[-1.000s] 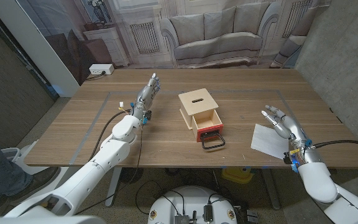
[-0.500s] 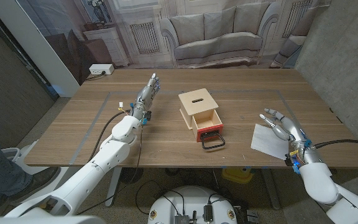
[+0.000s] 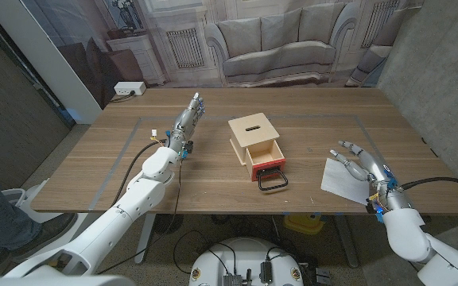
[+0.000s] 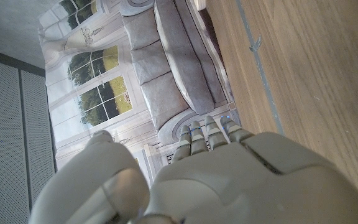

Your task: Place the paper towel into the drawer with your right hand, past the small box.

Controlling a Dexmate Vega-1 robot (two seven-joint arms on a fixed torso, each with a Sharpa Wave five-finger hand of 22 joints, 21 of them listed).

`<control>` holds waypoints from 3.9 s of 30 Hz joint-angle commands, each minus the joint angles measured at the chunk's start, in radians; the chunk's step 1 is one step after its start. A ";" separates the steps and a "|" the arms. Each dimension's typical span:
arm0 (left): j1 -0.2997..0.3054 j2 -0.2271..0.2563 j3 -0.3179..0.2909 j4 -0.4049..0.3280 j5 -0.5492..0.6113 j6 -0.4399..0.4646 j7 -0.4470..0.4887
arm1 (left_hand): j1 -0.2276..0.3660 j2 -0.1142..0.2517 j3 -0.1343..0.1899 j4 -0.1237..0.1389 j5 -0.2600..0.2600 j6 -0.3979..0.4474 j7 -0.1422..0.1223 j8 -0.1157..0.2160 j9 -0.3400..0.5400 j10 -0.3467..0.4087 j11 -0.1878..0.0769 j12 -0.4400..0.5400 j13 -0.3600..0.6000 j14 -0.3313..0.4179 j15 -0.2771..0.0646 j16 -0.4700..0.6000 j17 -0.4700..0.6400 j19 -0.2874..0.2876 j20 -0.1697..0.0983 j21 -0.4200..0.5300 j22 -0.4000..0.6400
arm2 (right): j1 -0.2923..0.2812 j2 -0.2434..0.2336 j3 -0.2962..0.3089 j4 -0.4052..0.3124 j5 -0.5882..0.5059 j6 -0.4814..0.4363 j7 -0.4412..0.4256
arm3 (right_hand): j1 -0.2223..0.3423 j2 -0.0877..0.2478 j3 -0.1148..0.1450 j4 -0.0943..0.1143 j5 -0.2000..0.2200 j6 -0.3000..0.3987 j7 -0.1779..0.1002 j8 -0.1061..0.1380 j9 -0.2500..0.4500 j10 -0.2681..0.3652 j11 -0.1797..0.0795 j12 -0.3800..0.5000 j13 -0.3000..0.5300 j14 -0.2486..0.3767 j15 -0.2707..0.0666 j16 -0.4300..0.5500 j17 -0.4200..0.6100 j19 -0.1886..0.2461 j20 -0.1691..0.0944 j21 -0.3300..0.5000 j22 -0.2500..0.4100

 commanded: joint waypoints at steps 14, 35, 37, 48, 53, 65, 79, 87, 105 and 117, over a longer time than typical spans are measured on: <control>-0.022 -0.021 0.013 0.032 0.000 -0.003 -0.015 | 0.008 0.002 -0.004 0.000 -0.006 0.010 0.000 -0.004 0.002 0.008 -0.003 -0.004 0.000 0.003 -0.002 -0.004 0.003 0.004 -0.014 0.000 0.005 | -0.023 -0.050 -0.039 -0.055 -0.144 -0.187 -0.027 | 0.029 0.002 0.012 -0.022 0.012 0.006 -0.007 -0.003 0.006 0.008 -0.014 -0.002 0.003 0.014 -0.060 -0.005 0.001 0.012 -0.076 -0.011 0.003; -0.017 -0.018 0.011 0.025 0.001 0.000 -0.007 | 0.010 0.004 -0.007 -0.001 -0.007 0.012 0.000 -0.005 0.002 0.009 -0.001 -0.005 0.000 0.004 -0.003 -0.005 0.003 0.004 -0.013 -0.001 0.005 | 0.003 -0.111 -0.078 -0.078 -0.167 -0.302 0.017 | 0.059 0.003 0.021 -0.041 0.020 0.012 -0.011 -0.005 0.006 0.012 -0.024 -0.005 0.004 0.022 -0.066 -0.008 0.001 0.018 -0.079 -0.021 0.003; -0.016 -0.018 0.010 0.024 0.000 0.002 -0.005 | 0.010 0.004 -0.008 -0.001 -0.007 0.012 0.000 -0.005 0.002 0.009 -0.002 -0.005 0.000 0.004 -0.002 -0.005 0.003 0.004 -0.013 -0.001 0.005 | 0.004 -0.116 -0.083 -0.080 -0.167 -0.310 0.018 | 0.060 0.001 0.021 -0.042 0.020 0.013 -0.011 -0.005 0.006 0.012 -0.023 -0.006 0.004 0.022 -0.067 -0.008 0.001 0.019 -0.079 -0.021 0.003; -0.014 -0.016 0.008 0.023 -0.004 0.008 -0.002 | 0.011 0.005 -0.010 -0.001 -0.008 0.012 -0.002 -0.006 0.002 0.010 -0.004 -0.006 0.001 0.004 -0.004 -0.005 0.003 0.003 -0.012 -0.002 0.005 | 0.018 -0.153 -0.121 -0.077 -0.205 -0.355 0.004 | 0.071 -0.018 0.017 -0.053 0.025 0.048 -0.019 0.001 0.007 0.051 -0.026 0.002 0.004 0.074 -0.075 0.004 0.003 0.086 -0.087 -0.013 0.005; -0.014 -0.015 0.007 0.021 -0.003 0.008 0.000 | 0.011 0.006 -0.010 -0.001 -0.008 0.012 0.000 -0.007 0.002 0.010 -0.004 -0.006 0.001 0.004 -0.005 -0.005 0.003 0.002 -0.011 -0.002 0.005 | 0.016 -0.162 -0.124 -0.076 -0.197 -0.365 0.001 | 0.071 -0.022 0.015 -0.055 0.026 0.054 -0.020 0.002 0.007 0.059 -0.023 0.003 0.004 0.078 -0.074 0.003 0.003 0.092 -0.088 -0.014 0.006; -0.024 -0.022 0.011 0.028 0.000 0.008 -0.002 | 0.011 0.007 -0.013 -0.001 -0.009 0.013 -0.003 -0.007 0.002 0.011 -0.003 -0.006 0.001 0.004 -0.004 -0.005 0.003 0.002 -0.010 -0.002 0.005 | -0.011 -0.172 -0.117 -0.084 -0.173 -0.388 -0.008 | 0.072 -0.027 0.013 -0.055 0.028 0.059 -0.022 0.001 0.008 0.062 -0.028 0.002 0.005 0.084 -0.076 0.002 0.004 0.103 -0.085 -0.015 0.006; -0.030 -0.029 0.014 0.043 0.000 0.001 -0.006 | 0.012 0.008 -0.015 -0.001 -0.010 0.014 -0.002 -0.008 0.002 0.011 -0.006 -0.007 0.001 0.004 -0.005 -0.005 0.003 0.001 -0.006 -0.003 0.005 | 0.004 -0.193 -0.142 -0.069 -0.143 -0.421 0.013 | 0.072 -0.029 0.012 -0.055 0.030 0.056 -0.024 -0.002 0.008 0.060 -0.029 -0.001 0.005 0.087 -0.079 0.001 0.005 0.107 -0.080 -0.017 0.006; -0.037 -0.032 0.016 0.054 -0.002 0.005 -0.010 | 0.012 0.009 -0.016 -0.001 -0.010 0.015 -0.001 -0.008 0.002 0.011 -0.005 -0.007 0.001 0.003 -0.004 -0.006 0.003 0.000 -0.005 -0.003 0.005 | 0.018 -0.211 -0.157 -0.069 -0.124 -0.445 0.023 | 0.074 -0.030 0.012 -0.056 0.032 0.049 -0.025 -0.007 0.008 0.053 -0.028 -0.006 0.005 0.084 -0.076 -0.003 0.005 0.108 -0.075 -0.022 0.006; -0.077 -0.052 0.026 0.111 -0.007 0.001 -0.040 | 0.013 0.010 -0.019 -0.001 -0.011 0.017 -0.003 -0.008 0.002 0.011 -0.004 -0.008 0.001 0.004 -0.002 -0.005 0.003 -0.002 -0.003 -0.004 0.005 | 0.035 -0.245 -0.186 -0.098 -0.088 -0.527 0.037 | 0.074 -0.033 0.010 -0.055 0.035 0.033 -0.031 -0.017 0.009 0.038 -0.023 -0.016 0.006 0.071 -0.068 -0.011 0.006 0.097 -0.063 -0.036 0.006; -0.076 -0.048 0.024 0.103 -0.007 0.007 -0.033 | 0.013 0.011 -0.021 -0.001 -0.012 0.020 -0.002 -0.007 0.002 0.011 -0.007 -0.008 0.001 0.004 -0.002 -0.005 0.003 -0.002 0.001 -0.003 0.005 | 0.059 -0.273 -0.225 -0.092 -0.077 -0.550 0.027 | 0.075 -0.035 0.009 -0.055 0.036 0.022 -0.034 -0.021 0.009 0.031 -0.028 -0.021 0.006 0.061 -0.064 -0.015 0.006 0.087 -0.056 -0.046 0.006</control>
